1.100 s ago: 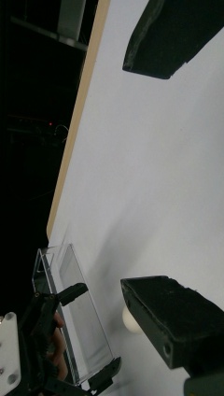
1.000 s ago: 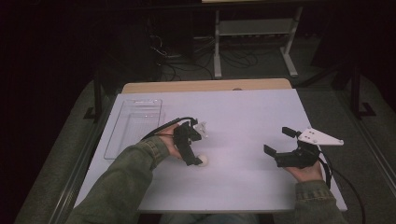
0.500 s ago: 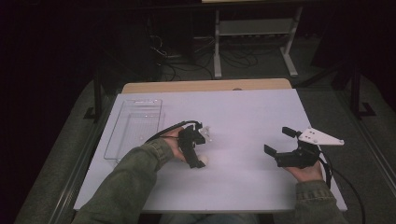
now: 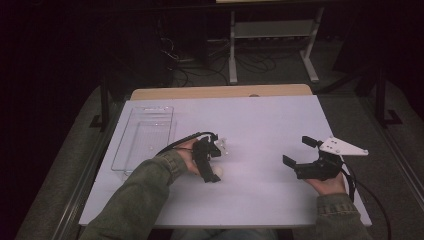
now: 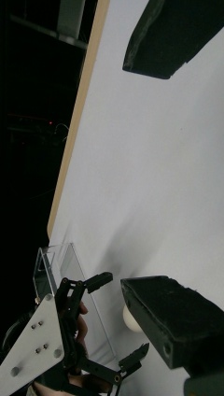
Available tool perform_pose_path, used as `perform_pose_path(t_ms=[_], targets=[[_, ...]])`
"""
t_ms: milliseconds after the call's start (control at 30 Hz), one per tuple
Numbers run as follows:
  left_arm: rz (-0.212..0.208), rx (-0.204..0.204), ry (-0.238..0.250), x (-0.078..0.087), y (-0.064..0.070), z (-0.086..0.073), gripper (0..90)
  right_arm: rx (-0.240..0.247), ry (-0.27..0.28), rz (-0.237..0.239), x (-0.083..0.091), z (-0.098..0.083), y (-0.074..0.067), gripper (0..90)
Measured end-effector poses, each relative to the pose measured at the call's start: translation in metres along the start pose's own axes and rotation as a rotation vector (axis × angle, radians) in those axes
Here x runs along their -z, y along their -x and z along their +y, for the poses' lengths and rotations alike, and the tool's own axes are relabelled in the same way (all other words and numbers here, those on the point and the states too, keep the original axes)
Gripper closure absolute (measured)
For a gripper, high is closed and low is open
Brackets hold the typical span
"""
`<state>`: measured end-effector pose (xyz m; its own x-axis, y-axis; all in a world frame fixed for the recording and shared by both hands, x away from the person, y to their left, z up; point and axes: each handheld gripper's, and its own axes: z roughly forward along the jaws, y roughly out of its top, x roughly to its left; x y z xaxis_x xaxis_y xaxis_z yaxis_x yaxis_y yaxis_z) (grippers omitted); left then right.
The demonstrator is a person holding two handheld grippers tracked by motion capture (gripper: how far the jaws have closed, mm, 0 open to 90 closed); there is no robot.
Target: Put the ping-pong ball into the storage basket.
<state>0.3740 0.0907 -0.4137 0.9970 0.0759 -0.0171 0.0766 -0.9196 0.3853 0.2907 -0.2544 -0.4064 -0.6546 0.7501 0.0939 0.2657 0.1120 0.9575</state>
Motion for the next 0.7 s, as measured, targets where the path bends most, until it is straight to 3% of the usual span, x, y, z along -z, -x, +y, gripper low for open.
perform_pose_path(t_ms=[433, 700], targets=[[0.011, -0.006, 0.014, 0.0009, 0.0032, 0.0002, 0.0, -0.001, -0.002, 0.001, -0.0003, 0.0000, -0.0001, 0.0], [-0.020, -0.005, 0.020, 0.0031, 0.0037, 0.0003, 5.3, 0.003, -0.002, 0.004, -0.0003, 0.0001, -0.0005, 0.0]])
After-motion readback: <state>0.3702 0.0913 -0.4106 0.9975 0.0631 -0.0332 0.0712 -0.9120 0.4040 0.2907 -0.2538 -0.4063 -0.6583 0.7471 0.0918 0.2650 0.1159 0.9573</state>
